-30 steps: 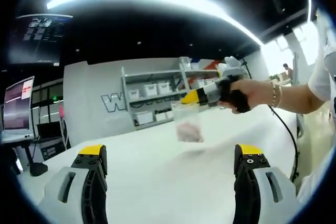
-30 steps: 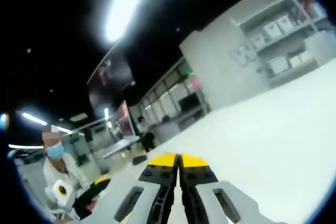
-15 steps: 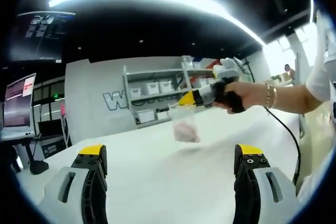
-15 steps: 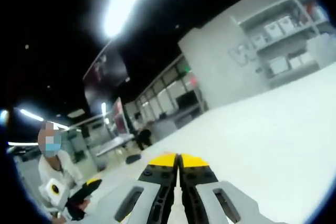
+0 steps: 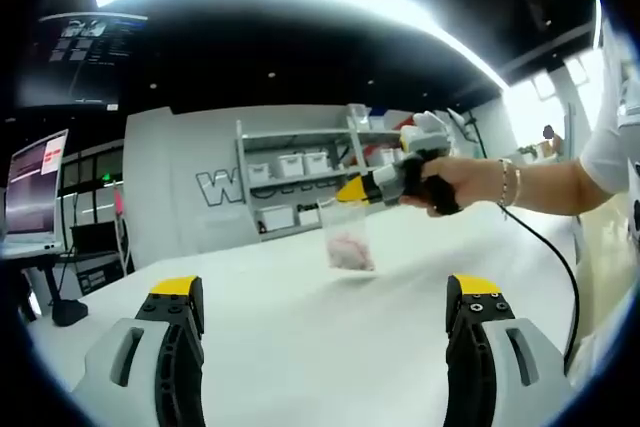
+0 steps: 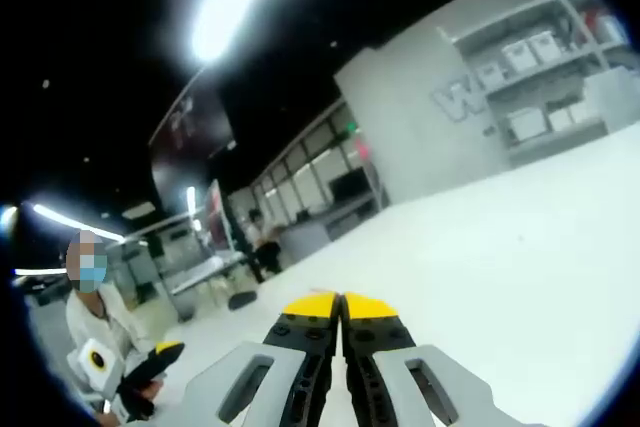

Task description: Open the resealable bag by pulling the two sides of the seal apart until the entire bag opening is separated and visibly accessible.

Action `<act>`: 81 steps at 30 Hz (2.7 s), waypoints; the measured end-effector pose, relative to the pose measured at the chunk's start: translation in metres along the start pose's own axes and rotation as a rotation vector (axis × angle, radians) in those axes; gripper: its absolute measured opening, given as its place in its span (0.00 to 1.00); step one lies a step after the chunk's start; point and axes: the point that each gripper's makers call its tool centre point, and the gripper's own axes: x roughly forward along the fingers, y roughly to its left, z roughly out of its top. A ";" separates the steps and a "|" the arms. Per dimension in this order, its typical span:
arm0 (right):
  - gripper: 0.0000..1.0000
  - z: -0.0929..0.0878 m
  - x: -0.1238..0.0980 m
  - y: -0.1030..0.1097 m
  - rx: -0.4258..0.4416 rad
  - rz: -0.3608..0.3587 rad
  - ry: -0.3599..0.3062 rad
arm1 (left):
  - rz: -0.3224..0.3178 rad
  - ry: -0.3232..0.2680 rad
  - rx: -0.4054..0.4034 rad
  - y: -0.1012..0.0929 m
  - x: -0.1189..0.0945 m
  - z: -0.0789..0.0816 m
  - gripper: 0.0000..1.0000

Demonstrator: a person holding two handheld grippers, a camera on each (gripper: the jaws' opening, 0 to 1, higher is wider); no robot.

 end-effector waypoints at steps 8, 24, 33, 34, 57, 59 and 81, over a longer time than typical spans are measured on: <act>0.00 0.000 0.007 -0.002 -0.008 -0.006 0.010 | 0.001 -0.002 -0.002 0.002 0.000 0.002 1.00; 0.00 0.005 0.021 -0.010 -0.026 -0.032 0.018 | 0.008 0.003 -0.015 0.010 0.000 0.003 1.00; 0.00 0.007 0.029 -0.018 -0.021 -0.053 0.018 | 0.017 0.030 -0.005 0.011 -0.001 0.004 1.00; 0.00 0.006 0.028 -0.018 -0.018 -0.056 0.018 | 0.018 0.033 -0.006 0.012 -0.001 0.002 1.00; 0.00 0.018 0.051 -0.045 -0.015 -0.121 0.029 | 0.013 0.052 -0.015 0.018 -0.002 0.000 1.00; 0.00 0.019 0.055 -0.048 -0.018 -0.126 0.033 | 0.015 0.051 -0.016 0.019 -0.002 0.000 1.00; 0.00 0.031 0.094 -0.086 -0.039 -0.192 0.045 | 0.023 0.071 -0.026 0.034 0.005 -0.004 1.00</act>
